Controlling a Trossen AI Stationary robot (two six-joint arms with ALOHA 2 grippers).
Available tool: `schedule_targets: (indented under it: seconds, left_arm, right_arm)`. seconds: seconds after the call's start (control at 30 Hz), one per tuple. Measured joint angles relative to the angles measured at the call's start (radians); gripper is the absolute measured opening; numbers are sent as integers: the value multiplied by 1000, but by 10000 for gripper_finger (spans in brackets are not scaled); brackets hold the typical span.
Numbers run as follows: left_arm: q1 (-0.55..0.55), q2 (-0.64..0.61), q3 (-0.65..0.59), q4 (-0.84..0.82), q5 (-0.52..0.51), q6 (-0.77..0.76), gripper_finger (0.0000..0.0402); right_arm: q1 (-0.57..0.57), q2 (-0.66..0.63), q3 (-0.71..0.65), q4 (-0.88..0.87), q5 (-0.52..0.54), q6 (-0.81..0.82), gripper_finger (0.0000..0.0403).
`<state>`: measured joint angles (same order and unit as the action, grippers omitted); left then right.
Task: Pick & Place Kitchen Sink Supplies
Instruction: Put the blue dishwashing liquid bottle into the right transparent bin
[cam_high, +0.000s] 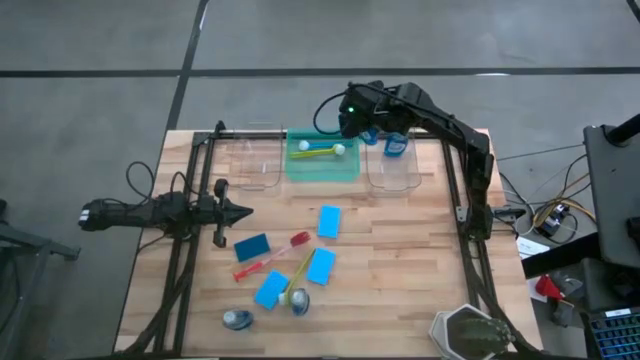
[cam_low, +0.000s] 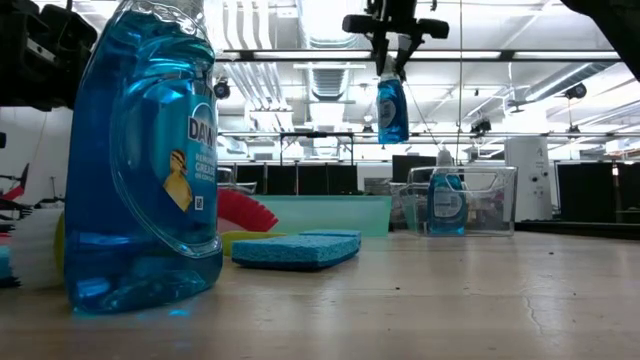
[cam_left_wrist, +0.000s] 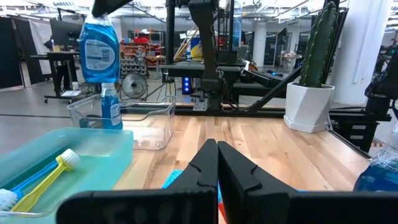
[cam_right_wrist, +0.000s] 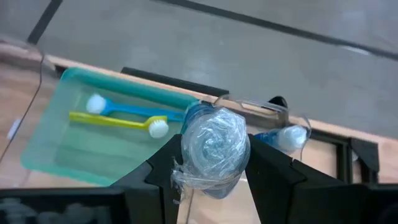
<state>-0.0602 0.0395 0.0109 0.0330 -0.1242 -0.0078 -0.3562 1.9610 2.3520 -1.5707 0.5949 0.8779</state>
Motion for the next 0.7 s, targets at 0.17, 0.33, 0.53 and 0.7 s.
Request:
schedule_targets:
  seconds: [0.17, 0.33, 0.53, 0.7]
  left_arm:
    - [0, 0, 0, 0, 0, 0, 3]
    - [0, 0, 0, 0, 0, 0, 3]
    - [0, 0, 0, 0, 0, 0, 3]
    - [0, 0, 0, 0, 0, 0, 3]
  right_arm:
    - [-17, 0, -11, 0, 8, 32, 144]
    - [-6, -15, -64, 1, -14, 67, 139]
    - [23, -63, -220, 3, -17, 107, 138]
    - [25, -151, -399, 19, -9, 182, 140]
